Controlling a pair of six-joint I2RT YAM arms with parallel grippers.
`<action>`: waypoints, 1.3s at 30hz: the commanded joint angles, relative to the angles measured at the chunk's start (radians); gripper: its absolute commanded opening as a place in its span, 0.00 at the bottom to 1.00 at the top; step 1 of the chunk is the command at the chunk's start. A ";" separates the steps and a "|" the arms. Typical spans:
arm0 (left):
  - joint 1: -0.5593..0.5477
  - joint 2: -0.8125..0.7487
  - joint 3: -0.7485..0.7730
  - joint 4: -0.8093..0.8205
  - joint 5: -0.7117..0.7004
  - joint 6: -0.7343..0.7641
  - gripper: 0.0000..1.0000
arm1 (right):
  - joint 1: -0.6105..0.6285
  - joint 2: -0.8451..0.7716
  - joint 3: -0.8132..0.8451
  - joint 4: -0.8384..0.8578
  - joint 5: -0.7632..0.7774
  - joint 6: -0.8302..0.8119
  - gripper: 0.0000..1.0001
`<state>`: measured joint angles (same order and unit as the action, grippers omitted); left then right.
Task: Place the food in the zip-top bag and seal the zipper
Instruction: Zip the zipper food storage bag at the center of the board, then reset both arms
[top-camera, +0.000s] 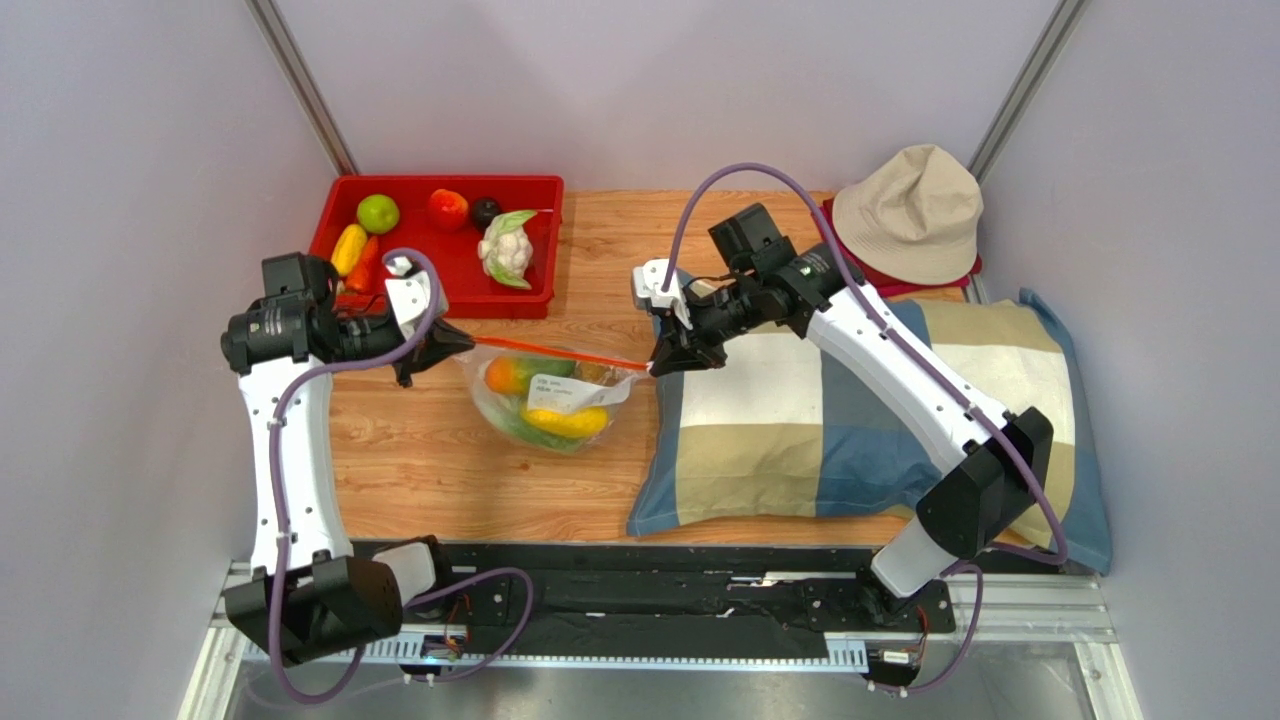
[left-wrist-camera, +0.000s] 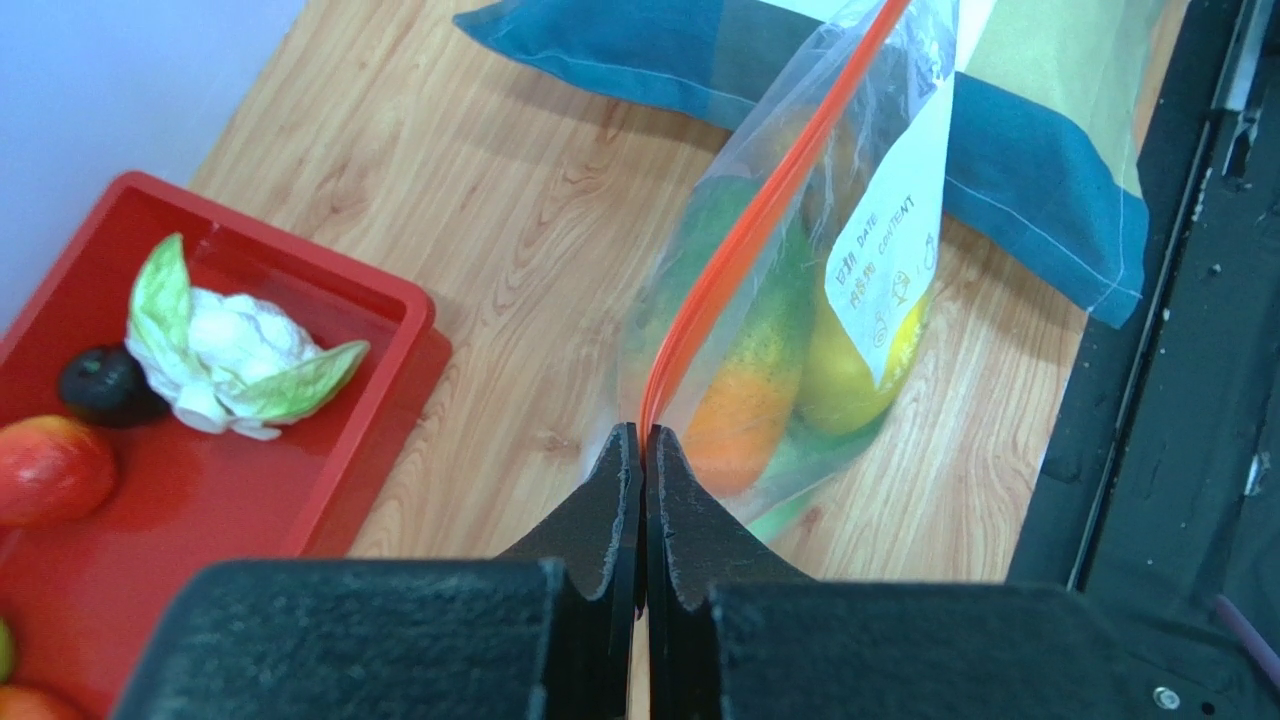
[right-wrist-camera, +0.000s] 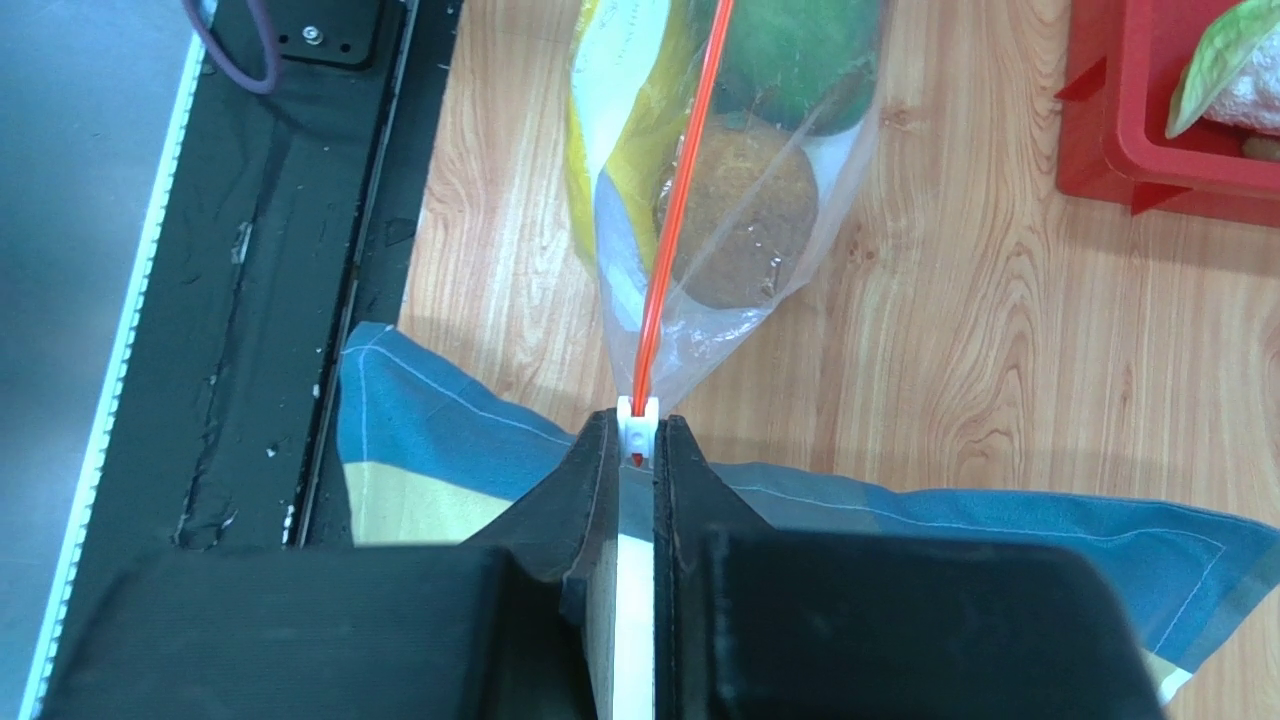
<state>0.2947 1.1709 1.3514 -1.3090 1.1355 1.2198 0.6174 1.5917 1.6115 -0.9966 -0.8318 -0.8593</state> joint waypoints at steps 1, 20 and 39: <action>0.031 -0.054 0.051 -0.304 -0.006 0.173 0.00 | -0.008 0.019 0.098 -0.186 -0.029 -0.088 0.00; 0.017 0.260 -0.045 0.473 -0.333 -0.640 0.42 | -0.028 0.536 0.553 -0.005 0.036 0.284 0.14; -0.164 0.450 0.529 0.294 -0.603 -0.945 0.99 | -0.215 0.327 0.447 0.390 0.206 0.954 0.79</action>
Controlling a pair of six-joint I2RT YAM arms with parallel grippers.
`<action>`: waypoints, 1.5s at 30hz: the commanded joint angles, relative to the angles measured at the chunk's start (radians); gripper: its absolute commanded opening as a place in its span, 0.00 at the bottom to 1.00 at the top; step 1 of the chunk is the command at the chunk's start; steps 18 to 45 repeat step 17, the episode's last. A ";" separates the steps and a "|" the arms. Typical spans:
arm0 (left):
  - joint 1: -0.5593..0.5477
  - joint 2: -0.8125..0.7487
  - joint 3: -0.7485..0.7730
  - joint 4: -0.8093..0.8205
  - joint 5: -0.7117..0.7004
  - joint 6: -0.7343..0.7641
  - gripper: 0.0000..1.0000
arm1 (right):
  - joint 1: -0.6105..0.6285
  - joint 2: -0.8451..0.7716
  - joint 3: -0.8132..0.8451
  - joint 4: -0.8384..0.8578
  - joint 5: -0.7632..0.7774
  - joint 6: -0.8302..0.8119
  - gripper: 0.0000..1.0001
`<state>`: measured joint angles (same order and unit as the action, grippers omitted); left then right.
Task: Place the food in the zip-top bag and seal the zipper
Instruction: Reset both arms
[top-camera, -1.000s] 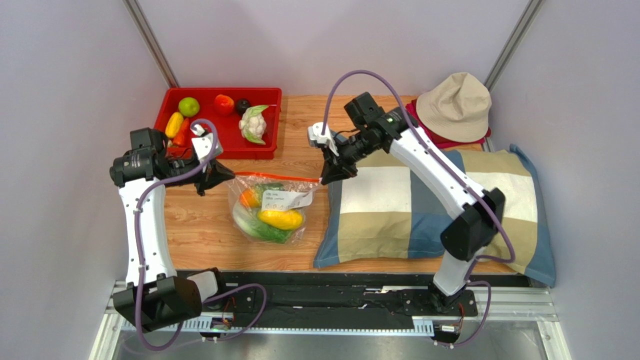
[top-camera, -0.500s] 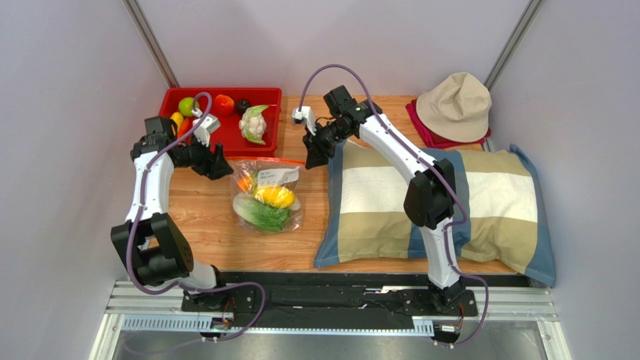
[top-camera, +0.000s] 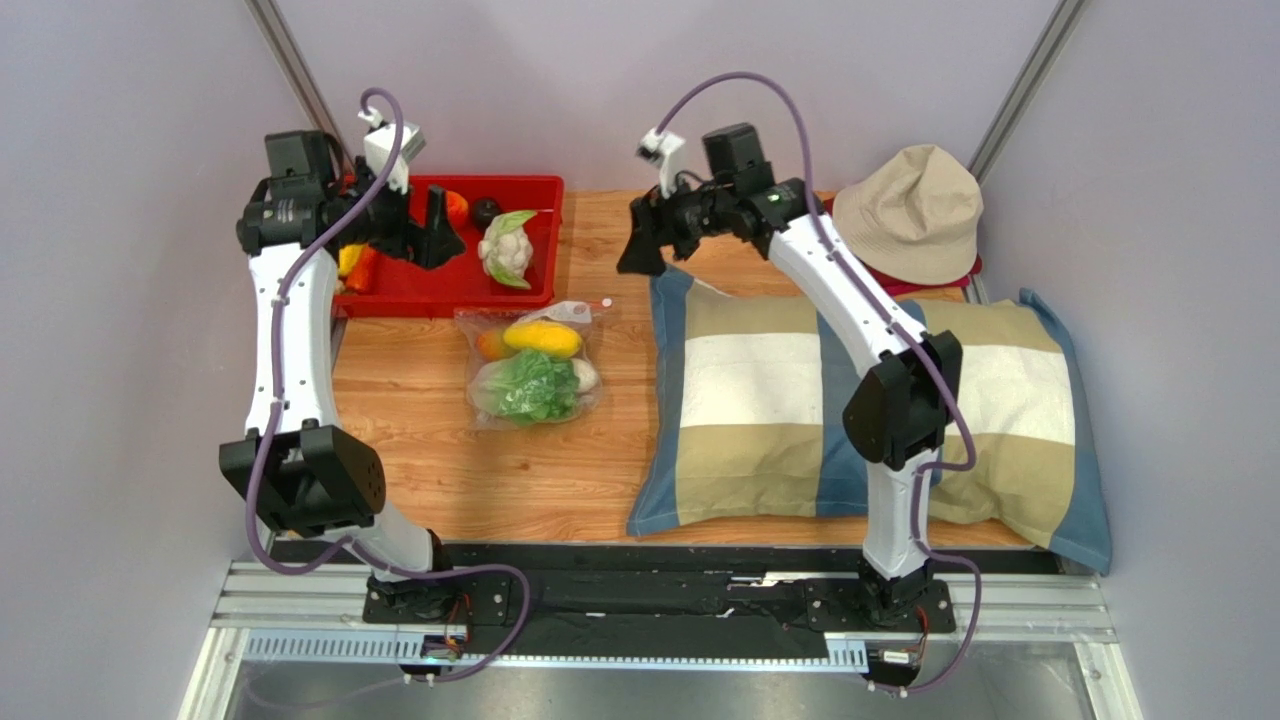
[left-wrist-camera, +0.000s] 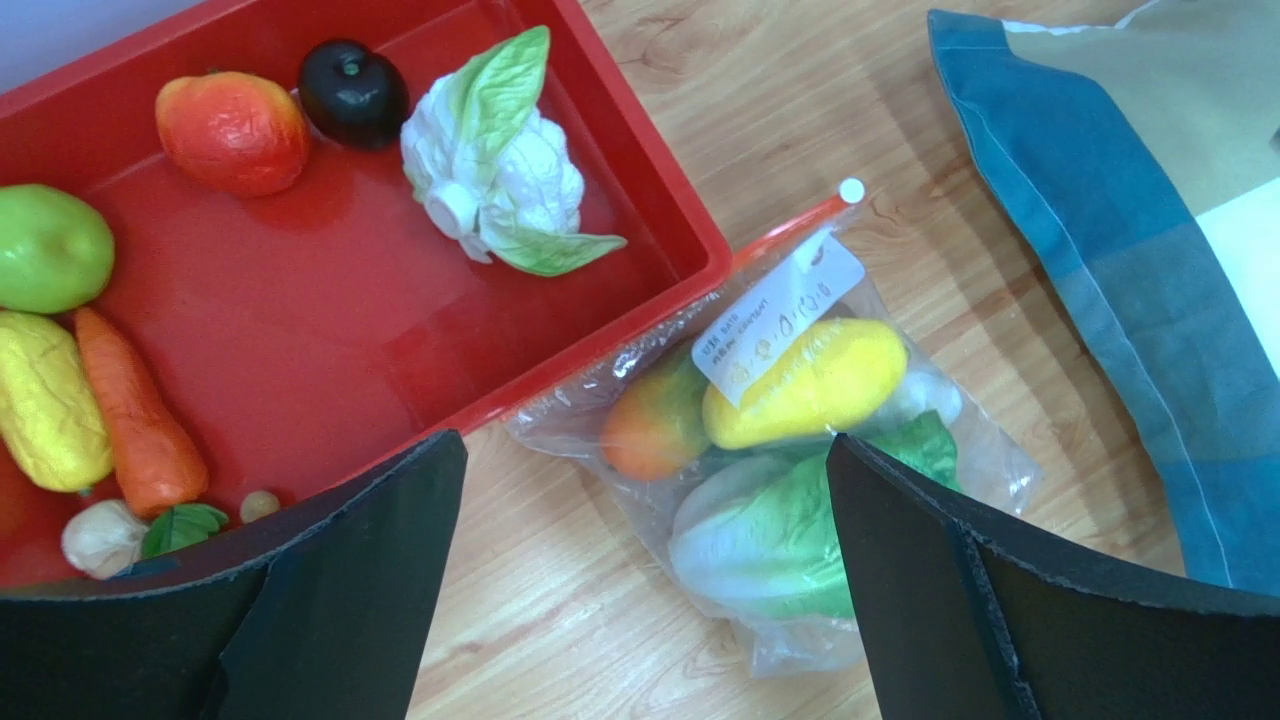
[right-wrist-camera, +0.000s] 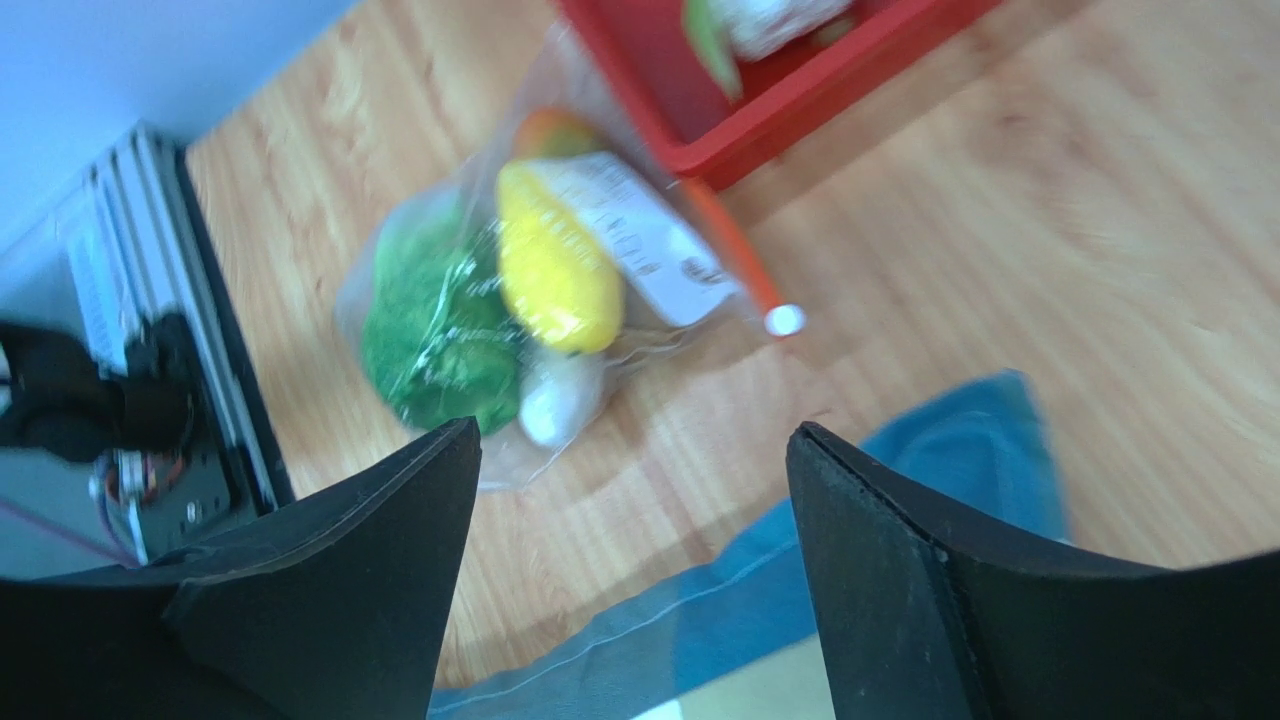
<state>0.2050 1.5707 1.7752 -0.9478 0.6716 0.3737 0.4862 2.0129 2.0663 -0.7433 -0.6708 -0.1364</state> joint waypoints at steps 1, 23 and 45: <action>-0.091 0.064 0.125 -0.071 -0.151 -0.110 0.99 | -0.098 -0.104 -0.021 0.145 0.062 0.250 0.79; -0.315 0.199 0.190 0.001 -0.325 -0.249 0.99 | -0.256 -0.434 -0.463 0.182 0.145 0.190 0.82; -0.315 0.199 0.190 0.001 -0.325 -0.249 0.99 | -0.256 -0.434 -0.463 0.182 0.145 0.190 0.82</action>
